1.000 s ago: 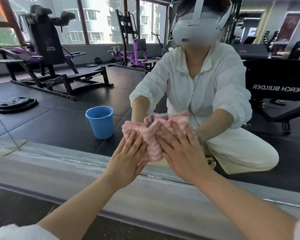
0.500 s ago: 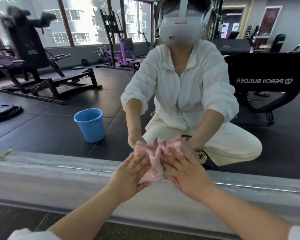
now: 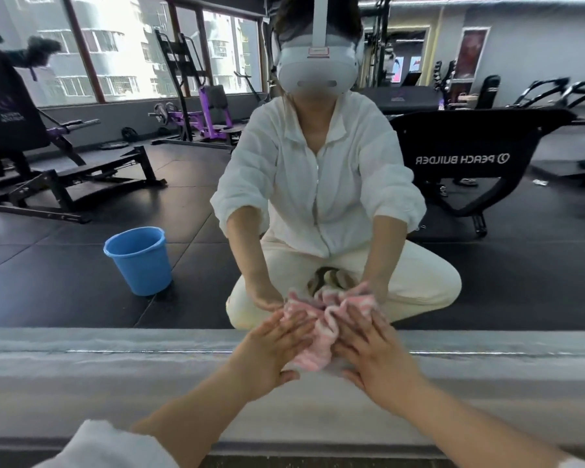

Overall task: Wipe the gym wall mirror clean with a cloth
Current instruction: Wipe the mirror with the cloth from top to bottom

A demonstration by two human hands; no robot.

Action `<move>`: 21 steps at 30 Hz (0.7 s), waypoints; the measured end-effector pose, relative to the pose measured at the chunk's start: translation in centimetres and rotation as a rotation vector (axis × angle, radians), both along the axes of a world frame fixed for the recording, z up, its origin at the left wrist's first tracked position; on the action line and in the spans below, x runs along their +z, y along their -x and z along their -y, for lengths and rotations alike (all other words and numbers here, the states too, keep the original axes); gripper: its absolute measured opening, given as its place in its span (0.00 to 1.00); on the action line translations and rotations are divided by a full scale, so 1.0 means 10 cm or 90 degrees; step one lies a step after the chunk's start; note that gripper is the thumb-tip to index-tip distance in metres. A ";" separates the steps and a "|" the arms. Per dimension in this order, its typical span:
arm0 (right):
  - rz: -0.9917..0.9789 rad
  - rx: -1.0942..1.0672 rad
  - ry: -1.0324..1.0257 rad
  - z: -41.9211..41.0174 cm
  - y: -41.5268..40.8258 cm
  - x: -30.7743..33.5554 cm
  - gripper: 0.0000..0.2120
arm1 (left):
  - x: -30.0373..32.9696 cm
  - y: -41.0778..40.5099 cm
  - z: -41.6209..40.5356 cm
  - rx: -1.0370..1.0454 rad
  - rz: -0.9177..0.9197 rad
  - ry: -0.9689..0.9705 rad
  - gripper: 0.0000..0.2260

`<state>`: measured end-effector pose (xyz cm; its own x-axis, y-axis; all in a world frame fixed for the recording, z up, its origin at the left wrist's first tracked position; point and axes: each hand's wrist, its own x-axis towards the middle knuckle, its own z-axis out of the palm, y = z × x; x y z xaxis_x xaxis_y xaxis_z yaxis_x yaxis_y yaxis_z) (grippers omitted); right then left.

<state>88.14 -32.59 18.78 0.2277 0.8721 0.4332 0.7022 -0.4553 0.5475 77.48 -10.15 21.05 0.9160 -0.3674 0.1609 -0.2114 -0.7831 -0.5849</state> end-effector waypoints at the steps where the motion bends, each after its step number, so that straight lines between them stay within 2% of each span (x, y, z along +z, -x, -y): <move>1: -0.019 -0.012 0.027 0.05 0.02 -0.10 0.32 | -0.06 0.00 0.04 0.015 -0.041 -0.014 0.28; 4: -0.053 -0.030 0.031 0.11 0.04 -0.11 0.32 | -0.16 0.01 0.16 0.026 -0.067 0.007 0.28; 7: -0.032 -0.016 -0.083 0.06 -0.02 0.28 0.32 | 0.06 -0.05 0.21 0.013 0.084 0.103 0.26; 9: 0.002 -0.005 -0.170 -0.02 -0.11 0.78 0.31 | 0.54 -0.19 0.24 0.012 0.214 0.136 0.27; 12: 0.054 -0.026 -0.306 -0.16 -0.27 1.73 0.30 | 1.51 -0.49 0.32 -0.023 0.371 0.111 0.29; 16: 0.067 -0.048 -0.441 -0.19 -0.36 2.90 0.29 | 2.67 -0.70 0.44 -0.051 0.555 0.176 0.30; 18: 0.046 -0.032 -0.470 -0.17 -0.35 3.11 0.29 | 2.91 -0.73 0.51 -0.059 0.580 0.226 0.29; 21: 0.077 -0.029 -0.439 -0.17 -0.34 2.88 0.29 | 2.73 -0.75 0.57 -0.084 0.564 0.237 0.30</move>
<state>91.54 -30.92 47.61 0.1735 0.3804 0.9084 0.6263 -0.7544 0.1963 84.98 -15.83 48.33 0.3624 -0.2436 0.8996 0.0872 -0.9521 -0.2930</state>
